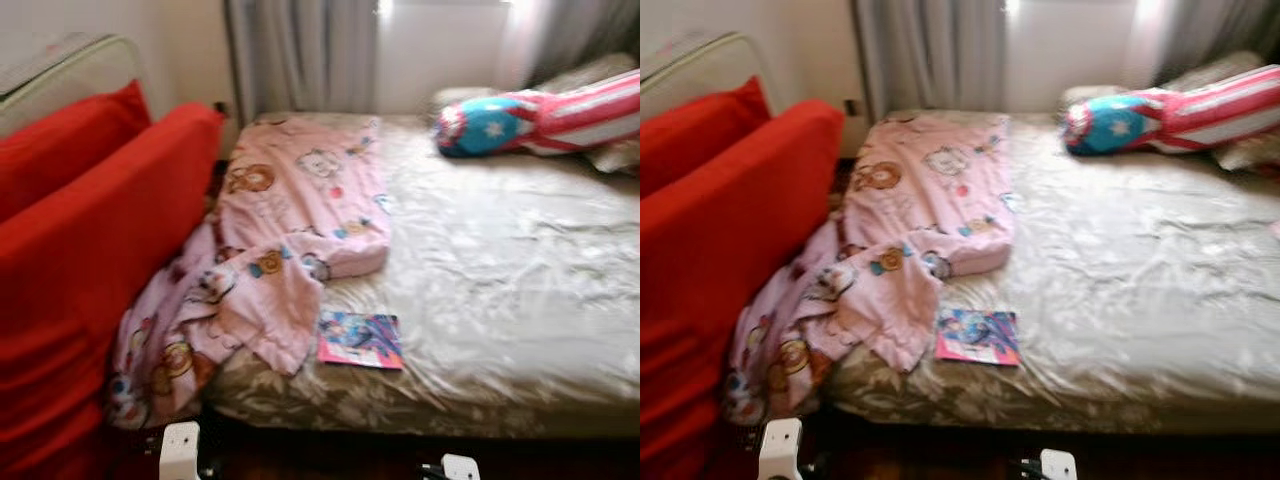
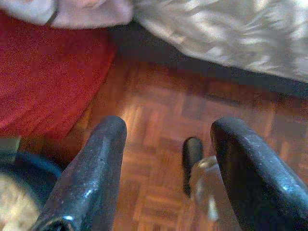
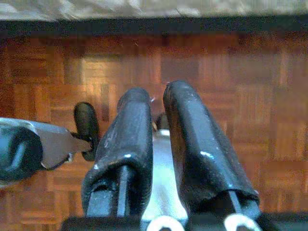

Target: Clean up the room

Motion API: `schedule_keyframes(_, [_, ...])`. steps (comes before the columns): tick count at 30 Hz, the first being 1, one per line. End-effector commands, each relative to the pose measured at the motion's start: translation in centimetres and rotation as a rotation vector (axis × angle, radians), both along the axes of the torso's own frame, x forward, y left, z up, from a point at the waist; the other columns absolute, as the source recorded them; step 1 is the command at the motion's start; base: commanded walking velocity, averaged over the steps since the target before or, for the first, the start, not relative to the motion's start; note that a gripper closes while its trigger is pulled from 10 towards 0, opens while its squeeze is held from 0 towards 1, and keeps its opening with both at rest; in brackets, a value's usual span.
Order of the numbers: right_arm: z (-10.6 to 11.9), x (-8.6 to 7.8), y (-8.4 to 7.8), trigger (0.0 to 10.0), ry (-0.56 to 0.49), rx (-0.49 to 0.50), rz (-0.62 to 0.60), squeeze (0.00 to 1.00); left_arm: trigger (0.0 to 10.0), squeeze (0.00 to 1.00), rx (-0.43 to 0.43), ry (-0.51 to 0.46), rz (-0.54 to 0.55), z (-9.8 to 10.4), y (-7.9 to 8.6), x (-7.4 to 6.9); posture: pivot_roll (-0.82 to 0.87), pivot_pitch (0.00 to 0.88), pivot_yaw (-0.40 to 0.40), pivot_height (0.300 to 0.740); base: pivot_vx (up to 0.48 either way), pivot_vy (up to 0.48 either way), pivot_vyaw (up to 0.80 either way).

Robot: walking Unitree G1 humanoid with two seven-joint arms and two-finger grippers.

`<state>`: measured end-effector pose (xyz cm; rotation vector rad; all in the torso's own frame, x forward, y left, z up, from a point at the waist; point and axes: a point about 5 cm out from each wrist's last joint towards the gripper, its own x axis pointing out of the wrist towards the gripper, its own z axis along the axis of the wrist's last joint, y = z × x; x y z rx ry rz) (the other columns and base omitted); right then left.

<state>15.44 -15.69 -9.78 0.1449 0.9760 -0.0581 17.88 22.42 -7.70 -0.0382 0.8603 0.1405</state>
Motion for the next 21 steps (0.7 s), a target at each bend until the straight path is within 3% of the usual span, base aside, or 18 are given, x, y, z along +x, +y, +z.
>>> schedule_keyframes(1, [0.1,0.0,-1.0,10.0,-0.012,-0.002,-0.035,0.00,10.0,0.00,-0.012,-0.005,-0.007,0.1,-0.5,0.5,0.01,0.012,0.007,0.740,0.319,0.000,0.00])
schedule_keyframes(5, [0.1,-0.3,-2.5,10.0,-0.013,-0.013,-0.042,0.00,10.0,0.00,-0.014,-0.005,-0.008,0.1,-0.5,0.4,0.00,0.012,0.008,0.740,0.324,0.000,0.00])
schedule_keyframes(10, [0.5,-0.7,-5.6,10.0,-0.008,-0.037,-0.063,0.00,10.0,0.00,-0.016,-0.007,-0.007,0.1,-0.4,0.4,0.00,0.010,0.007,0.740,0.337,0.000,0.00])
schedule_keyframes(17, [0.6,-0.4,-6.1,10.0,-0.006,-0.052,-0.026,0.00,10.0,0.00,-0.017,-0.011,-0.005,0.1,-0.4,0.5,0.00,0.011,0.005,0.740,0.327,0.000,0.00])
schedule_keyframes(21, [0.7,-0.1,-5.6,10.0,-0.012,-0.051,-0.002,0.00,10.0,0.00,-0.032,-0.025,-0.002,0.2,-0.6,0.6,0.00,0.008,0.004,0.740,0.000,0.000,0.80])
